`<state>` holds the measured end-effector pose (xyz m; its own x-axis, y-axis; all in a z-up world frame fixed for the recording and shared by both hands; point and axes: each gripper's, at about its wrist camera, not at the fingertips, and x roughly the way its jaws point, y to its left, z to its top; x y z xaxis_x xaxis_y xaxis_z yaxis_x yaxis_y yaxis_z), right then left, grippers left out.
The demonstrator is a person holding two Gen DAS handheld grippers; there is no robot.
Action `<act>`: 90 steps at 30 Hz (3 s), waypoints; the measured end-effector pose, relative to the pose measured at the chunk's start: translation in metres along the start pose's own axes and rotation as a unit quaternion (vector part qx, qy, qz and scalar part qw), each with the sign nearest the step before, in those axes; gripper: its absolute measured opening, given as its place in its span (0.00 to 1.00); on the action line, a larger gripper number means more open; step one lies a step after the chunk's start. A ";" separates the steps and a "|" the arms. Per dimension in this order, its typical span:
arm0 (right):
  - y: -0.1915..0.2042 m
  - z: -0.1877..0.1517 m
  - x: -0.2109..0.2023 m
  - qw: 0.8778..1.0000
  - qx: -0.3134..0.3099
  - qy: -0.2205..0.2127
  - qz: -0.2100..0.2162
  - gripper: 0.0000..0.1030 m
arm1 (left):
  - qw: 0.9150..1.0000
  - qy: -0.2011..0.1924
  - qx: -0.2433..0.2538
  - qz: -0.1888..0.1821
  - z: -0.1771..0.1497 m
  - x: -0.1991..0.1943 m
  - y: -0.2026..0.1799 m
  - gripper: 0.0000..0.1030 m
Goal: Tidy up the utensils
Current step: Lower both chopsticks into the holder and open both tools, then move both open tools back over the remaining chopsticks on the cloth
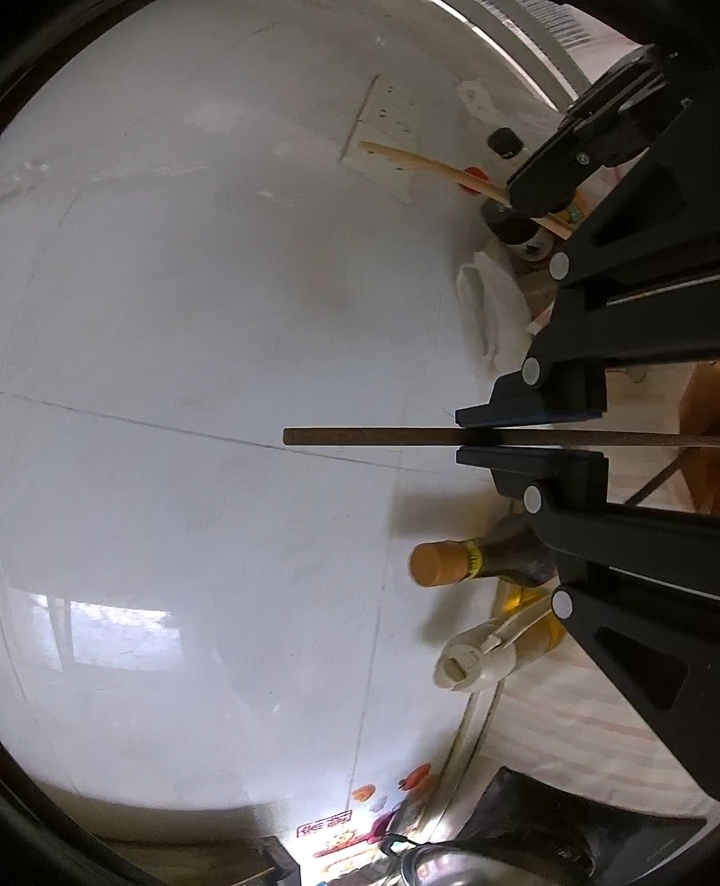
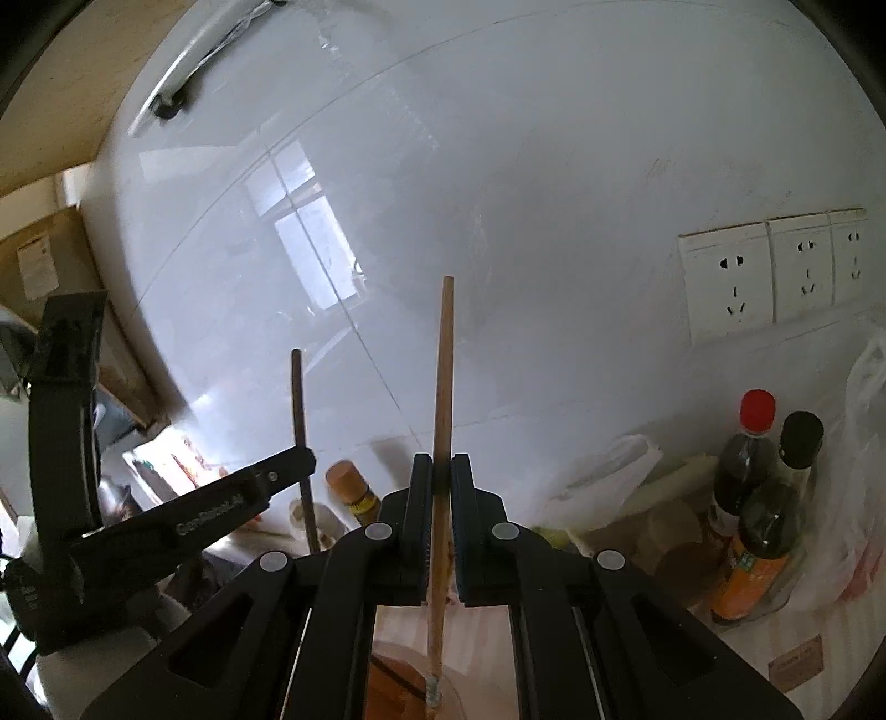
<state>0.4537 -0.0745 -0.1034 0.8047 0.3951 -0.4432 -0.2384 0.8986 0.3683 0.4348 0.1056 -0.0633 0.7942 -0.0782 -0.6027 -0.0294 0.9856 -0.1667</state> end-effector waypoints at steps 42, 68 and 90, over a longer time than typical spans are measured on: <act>0.028 -0.014 -0.040 0.997 -0.040 0.062 0.028 0.34 | 0.999 0.004 -0.017 0.036 -0.010 -0.083 0.041 0.92; -0.116 -0.170 -0.112 0.942 0.044 0.274 -0.190 0.99 | 0.971 0.200 0.060 0.114 -0.225 -0.069 -0.011 1.00; -0.124 -0.287 -0.086 0.883 0.013 0.442 -0.157 0.11 | 0.942 0.290 0.056 0.157 -0.302 -0.035 -0.027 0.99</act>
<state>0.2577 -0.1652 -0.3459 0.0867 0.1324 -0.9874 -0.0580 0.9901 0.1277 0.2242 0.0367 -0.2736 0.2901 0.1836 -0.9392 -0.1179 0.9808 0.1553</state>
